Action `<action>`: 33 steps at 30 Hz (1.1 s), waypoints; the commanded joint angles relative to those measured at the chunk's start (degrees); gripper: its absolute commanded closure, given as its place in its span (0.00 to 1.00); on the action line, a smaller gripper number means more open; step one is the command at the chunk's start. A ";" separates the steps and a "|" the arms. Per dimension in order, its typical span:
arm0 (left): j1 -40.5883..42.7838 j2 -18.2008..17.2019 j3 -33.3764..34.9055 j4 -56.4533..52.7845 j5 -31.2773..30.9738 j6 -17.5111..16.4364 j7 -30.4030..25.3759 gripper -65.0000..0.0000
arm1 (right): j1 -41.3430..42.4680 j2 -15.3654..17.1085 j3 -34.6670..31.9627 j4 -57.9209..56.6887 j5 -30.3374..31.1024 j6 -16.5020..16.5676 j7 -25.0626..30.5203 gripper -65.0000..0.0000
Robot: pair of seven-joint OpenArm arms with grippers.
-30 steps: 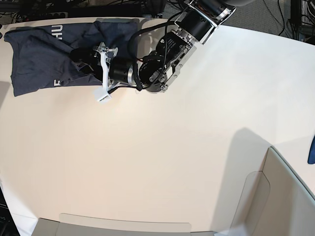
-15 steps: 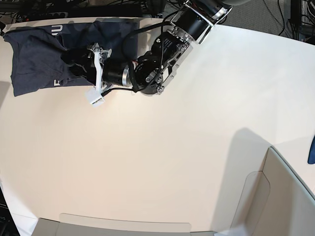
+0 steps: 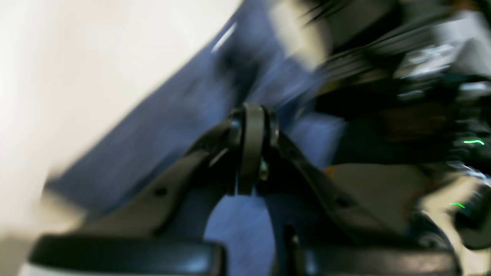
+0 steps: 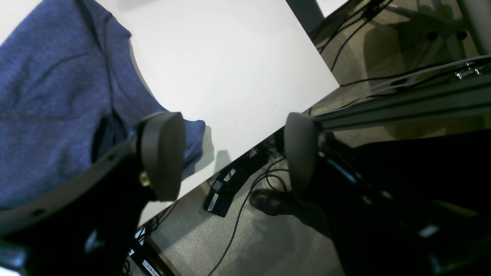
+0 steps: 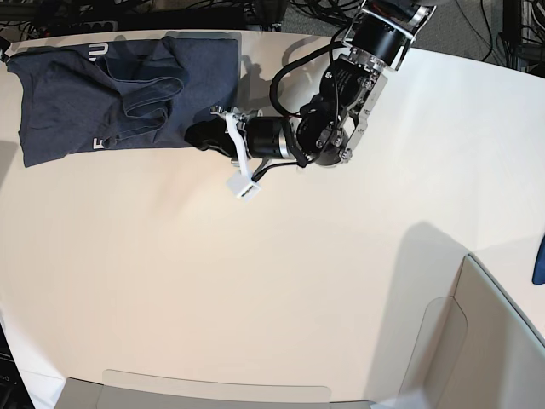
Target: Layout the t-shirt on the table in an organized manner, then fold the t-shirt properly
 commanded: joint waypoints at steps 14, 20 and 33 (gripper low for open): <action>0.45 5.75 10.51 -0.07 8.79 -0.55 -1.18 1.00 | 0.45 -0.28 0.21 0.82 0.52 0.78 1.00 0.38; 0.18 10.68 14.21 -1.04 8.79 -0.55 -1.18 1.00 | 0.36 -0.37 0.21 0.82 0.52 0.78 1.00 0.38; 0.18 11.47 16.40 4.67 8.62 -0.90 -1.18 1.00 | 0.53 -0.45 0.21 0.73 0.43 0.78 1.00 0.38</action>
